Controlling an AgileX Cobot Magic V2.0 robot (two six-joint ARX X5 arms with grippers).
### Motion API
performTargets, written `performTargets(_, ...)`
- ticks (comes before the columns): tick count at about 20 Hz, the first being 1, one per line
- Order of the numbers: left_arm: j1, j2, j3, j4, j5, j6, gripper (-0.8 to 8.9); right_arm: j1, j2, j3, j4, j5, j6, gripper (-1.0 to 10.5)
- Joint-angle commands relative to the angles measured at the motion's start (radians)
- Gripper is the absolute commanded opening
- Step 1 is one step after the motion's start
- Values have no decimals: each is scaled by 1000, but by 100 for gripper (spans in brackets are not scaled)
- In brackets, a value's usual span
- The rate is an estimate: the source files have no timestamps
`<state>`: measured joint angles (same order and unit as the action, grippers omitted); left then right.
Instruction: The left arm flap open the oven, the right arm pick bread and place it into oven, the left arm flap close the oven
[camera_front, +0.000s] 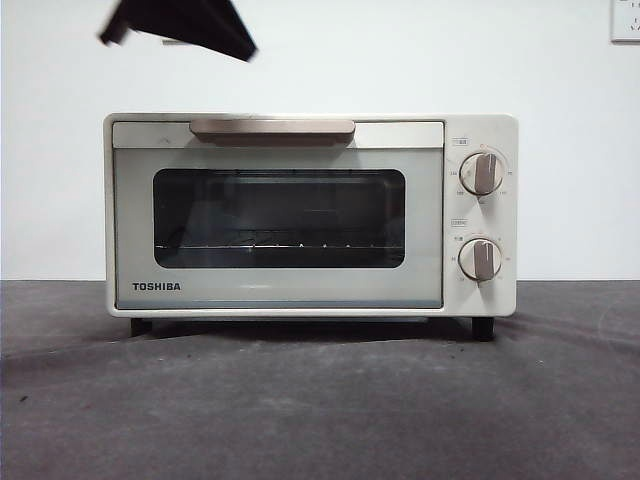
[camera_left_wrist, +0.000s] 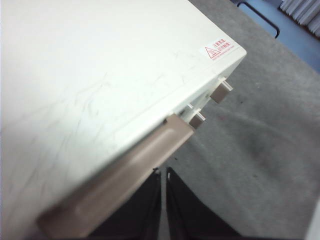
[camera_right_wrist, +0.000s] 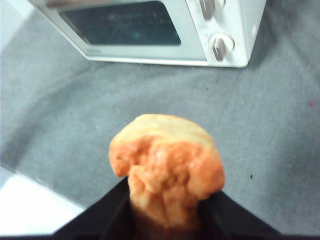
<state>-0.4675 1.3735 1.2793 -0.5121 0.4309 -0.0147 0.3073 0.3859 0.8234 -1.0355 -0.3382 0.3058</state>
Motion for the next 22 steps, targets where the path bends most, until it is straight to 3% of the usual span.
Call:
performTargets(1,-15,66,55,11,-26,64,17,5,-19,9,11,-2,35,127)
performTargets(7,-17,130,55,-6,-100,113,18,5,-23,9,11,-2,35,127)
performTargets(12,-17,134,55,-72,-103,134,18,5,-23,9,14,-2,35,127)
performTargets(20,-50,134,55,-240,-107,202,17,5,-23,9,14,-2,35,127)
performTargets(22,-74,134,55,-285,-155,216,17,5,-23,9,14,-2,35,127)
